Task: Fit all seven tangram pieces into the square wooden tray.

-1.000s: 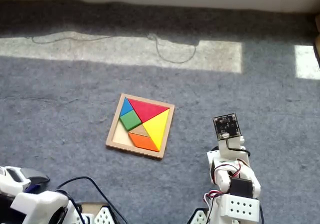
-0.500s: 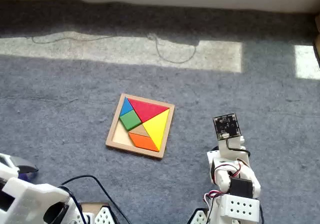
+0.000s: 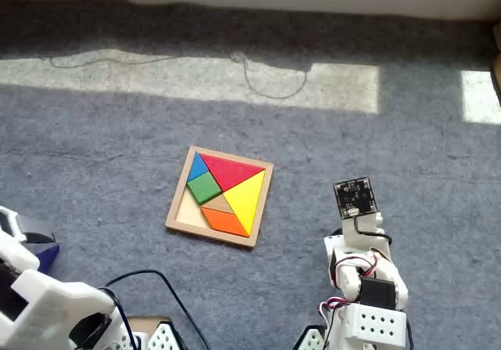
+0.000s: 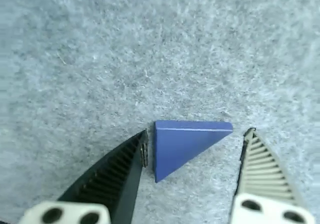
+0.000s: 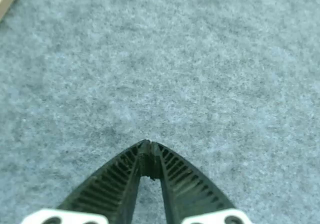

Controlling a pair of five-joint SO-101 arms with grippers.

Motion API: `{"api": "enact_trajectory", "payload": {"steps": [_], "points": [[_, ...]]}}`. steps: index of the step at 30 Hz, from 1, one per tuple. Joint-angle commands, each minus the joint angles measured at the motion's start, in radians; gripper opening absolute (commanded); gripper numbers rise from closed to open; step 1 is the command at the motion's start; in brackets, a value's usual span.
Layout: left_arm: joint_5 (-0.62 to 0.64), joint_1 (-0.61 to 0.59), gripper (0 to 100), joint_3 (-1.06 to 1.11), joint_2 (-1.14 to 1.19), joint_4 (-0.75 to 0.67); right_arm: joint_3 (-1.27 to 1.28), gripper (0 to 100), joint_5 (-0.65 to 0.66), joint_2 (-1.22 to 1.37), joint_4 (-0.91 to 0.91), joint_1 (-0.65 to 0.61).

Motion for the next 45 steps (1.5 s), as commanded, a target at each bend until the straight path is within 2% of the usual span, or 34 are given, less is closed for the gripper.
{"api": "enact_trajectory", "payload": {"steps": [1, 7, 16, 23, 27, 32, 39, 45], "points": [[-0.256, -0.016, 30, -0.028, -0.099, 0.023, 0.033, 1.2, 0.000, -0.012, 0.008, 0.012], [-0.526, -0.016, 30, -0.015, -0.102, 0.015, 0.033, 1.2, 0.000, -0.012, 0.008, 0.012], [-0.776, -0.012, 30, 0.030, -0.101, -0.005, 0.038, 1.2, 0.000, -0.012, 0.008, 0.012], [-0.798, -0.010, 30, 0.243, -0.101, -0.270, 0.044, 1.2, 0.000, -0.012, 0.008, 0.012], [-0.798, -0.013, 30, 0.314, -0.101, -0.358, 0.044, 1.2, 0.000, -0.012, 0.008, 0.012], [-0.796, -0.015, 30, 0.355, -0.102, -0.373, 0.044, 1.2, 0.000, -0.012, 0.008, 0.012], [-0.792, -0.008, 17, 0.366, -0.111, -0.364, 0.044, 1.2, 0.000, -0.012, 0.008, 0.012], [-0.792, -0.007, 15, 0.358, -0.114, -0.341, 0.044, 1.2, 0.000, -0.012, 0.008, 0.012]]}}
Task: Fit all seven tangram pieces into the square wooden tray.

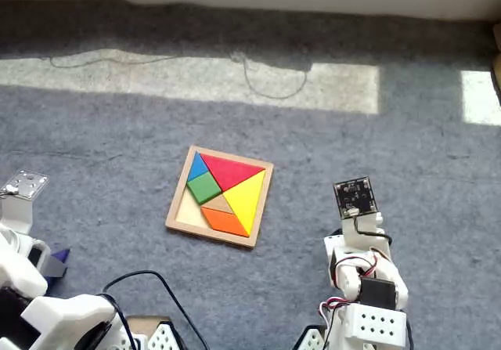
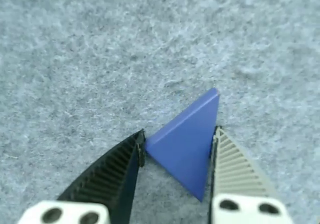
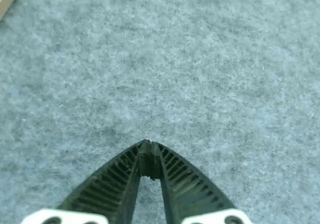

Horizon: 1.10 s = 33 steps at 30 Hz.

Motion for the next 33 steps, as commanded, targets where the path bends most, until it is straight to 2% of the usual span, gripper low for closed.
{"api": "enact_trajectory", "payload": {"steps": [1, 4, 6, 13, 18, 28, 33], "points": [[-0.008, -0.005, 15, -0.025, -0.016, 0.017, 0.044, 1.2, 0.000, -0.012, 0.008, 0.012], [-0.005, 0.030, 15, -0.062, -0.050, 0.106, 0.044, 1.2, 0.000, -0.012, 0.008, 0.012], [0.040, 0.064, 15, -0.077, -0.093, 0.172, 0.044, 1.2, 0.000, -0.012, 0.008, 0.012], [0.327, 0.259, 15, -0.074, -0.275, 0.215, 0.044, 1.2, 0.000, -0.012, 0.008, 0.012], [0.531, 0.446, 15, -0.047, -0.364, 0.215, 0.044, 1.2, 0.000, -0.012, 0.008, 0.012], [0.979, 0.858, 15, -0.041, -0.374, 0.261, 0.044, 1.2, 0.000, -0.012, 0.008, 0.012], [1.132, 1.015, 15, -0.053, -0.344, 0.256, 0.044, 1.2, 0.000, -0.012, 0.008, 0.012]]}}
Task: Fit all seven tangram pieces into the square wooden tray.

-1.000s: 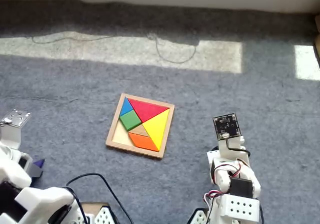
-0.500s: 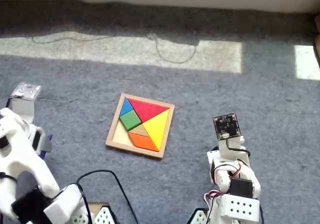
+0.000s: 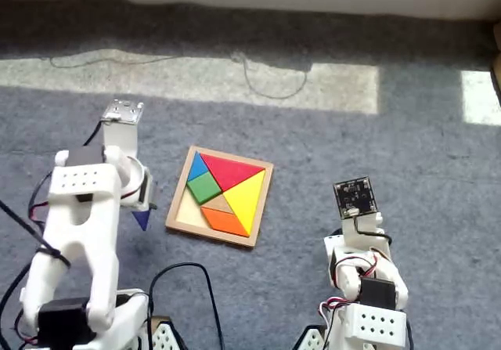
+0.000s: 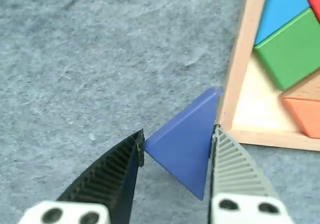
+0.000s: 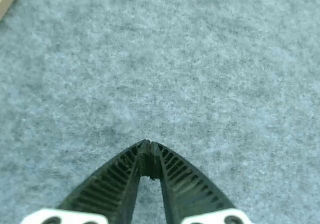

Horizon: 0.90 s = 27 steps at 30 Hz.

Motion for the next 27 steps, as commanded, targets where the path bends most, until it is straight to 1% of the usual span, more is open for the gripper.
{"api": "enact_trajectory", "payload": {"steps": [1, 5, 11, 18, 23, 27], "points": [[0.135, 0.140, 15, -0.041, 0.019, 0.005, 0.044, 1.2, 0.000, -0.012, 0.008, 0.012], [0.235, 0.182, 15, -0.110, 0.104, 0.005, 0.044, 1.2, 0.000, -0.012, 0.008, 0.012], [0.351, 0.249, 15, -0.194, 0.271, 0.005, 0.044, 1.2, 0.000, -0.012, 0.008, 0.012], [0.422, 0.295, 15, -0.228, 0.338, 0.003, 0.044, 1.2, 0.000, -0.012, 0.008, 0.012], [0.427, 0.315, 16, -0.200, 0.343, -0.031, 0.042, 1.2, 0.000, -0.012, 0.004, 0.035], [0.428, 0.315, 23, -0.186, 0.343, -0.037, 0.042, 1.2, 0.000, -0.012, 0.004, 0.036]]}}
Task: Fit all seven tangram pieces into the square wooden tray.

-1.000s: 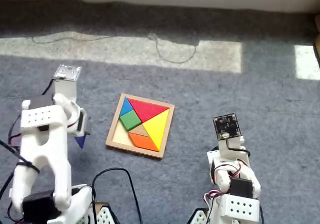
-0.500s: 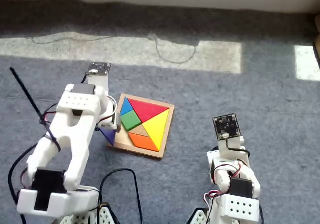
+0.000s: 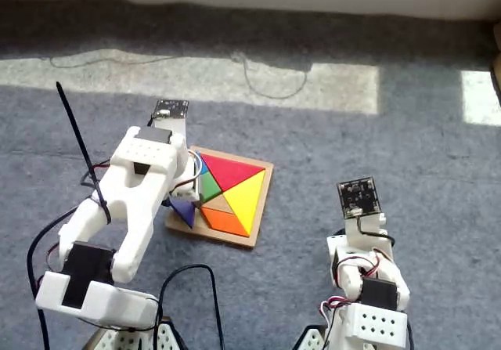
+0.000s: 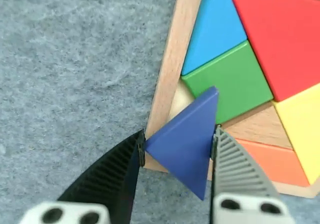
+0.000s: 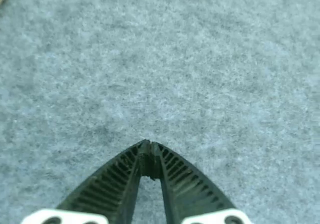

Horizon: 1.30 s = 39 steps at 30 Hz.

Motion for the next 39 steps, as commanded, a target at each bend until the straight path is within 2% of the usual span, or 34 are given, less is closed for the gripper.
{"api": "enact_trajectory", "payload": {"steps": [1, 10, 18, 21, 26, 31, 39], "points": [[0.012, 0.019, 25, -0.007, -0.005, -0.014, 0.042, 1.2, 0.000, -0.013, 0.004, 0.012], [0.011, 0.019, 28, -0.010, -0.015, 0.000, 0.042, 1.2, 0.000, -0.013, 0.004, 0.012], [0.003, -0.053, 28, -0.027, -0.016, 0.025, 0.042, 1.2, 0.000, -0.013, 0.004, 0.012], [-0.075, -0.065, 27, -0.051, -0.016, 0.043, 0.042, 1.2, 0.000, -0.013, 0.004, 0.012], [-0.180, -0.065, 15, -0.067, -0.016, 0.046, 0.042, 1.2, 0.000, -0.013, 0.004, 0.012], [-0.235, -0.067, 14, -0.068, -0.025, 0.044, 0.041, 1.2, 0.000, -0.013, 0.004, 0.012], [-0.265, -0.062, 14, 0.019, -0.174, 0.029, 0.041, 1.2, 0.000, -0.013, 0.004, 0.012]]}}
